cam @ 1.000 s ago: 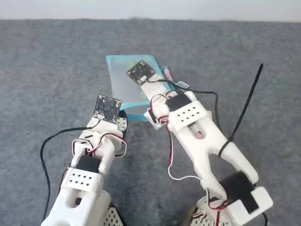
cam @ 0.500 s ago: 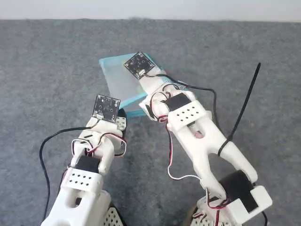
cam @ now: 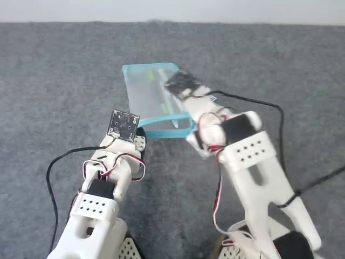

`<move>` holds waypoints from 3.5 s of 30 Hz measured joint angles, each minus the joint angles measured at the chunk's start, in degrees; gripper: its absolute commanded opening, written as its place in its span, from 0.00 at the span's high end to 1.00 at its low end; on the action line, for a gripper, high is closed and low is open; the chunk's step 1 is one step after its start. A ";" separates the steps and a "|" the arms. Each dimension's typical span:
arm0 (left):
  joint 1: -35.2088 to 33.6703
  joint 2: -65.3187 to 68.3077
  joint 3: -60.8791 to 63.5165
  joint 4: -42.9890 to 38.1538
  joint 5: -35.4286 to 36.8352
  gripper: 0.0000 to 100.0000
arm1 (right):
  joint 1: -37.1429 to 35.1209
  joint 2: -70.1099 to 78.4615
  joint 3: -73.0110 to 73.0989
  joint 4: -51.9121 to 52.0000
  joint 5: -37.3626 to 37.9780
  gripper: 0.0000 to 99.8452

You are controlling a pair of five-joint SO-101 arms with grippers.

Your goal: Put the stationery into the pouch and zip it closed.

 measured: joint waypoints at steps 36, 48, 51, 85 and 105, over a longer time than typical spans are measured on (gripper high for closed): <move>0.00 0.00 0.00 0.00 0.00 0.99 | 19.60 19.52 17.23 -20.57 2.02 0.92; 0.00 0.00 0.00 0.00 0.00 0.99 | 19.60 24.53 18.37 -23.47 2.11 0.92; 0.00 0.00 0.00 0.00 0.00 0.99 | 20.57 24.62 18.37 -23.38 2.11 0.92; 0.00 0.00 0.00 0.00 0.00 0.99 | 22.95 26.73 10.64 -16.00 12.31 0.80; 0.00 0.00 0.00 0.00 0.00 0.99 | 31.21 28.75 4.75 -10.11 5.80 0.99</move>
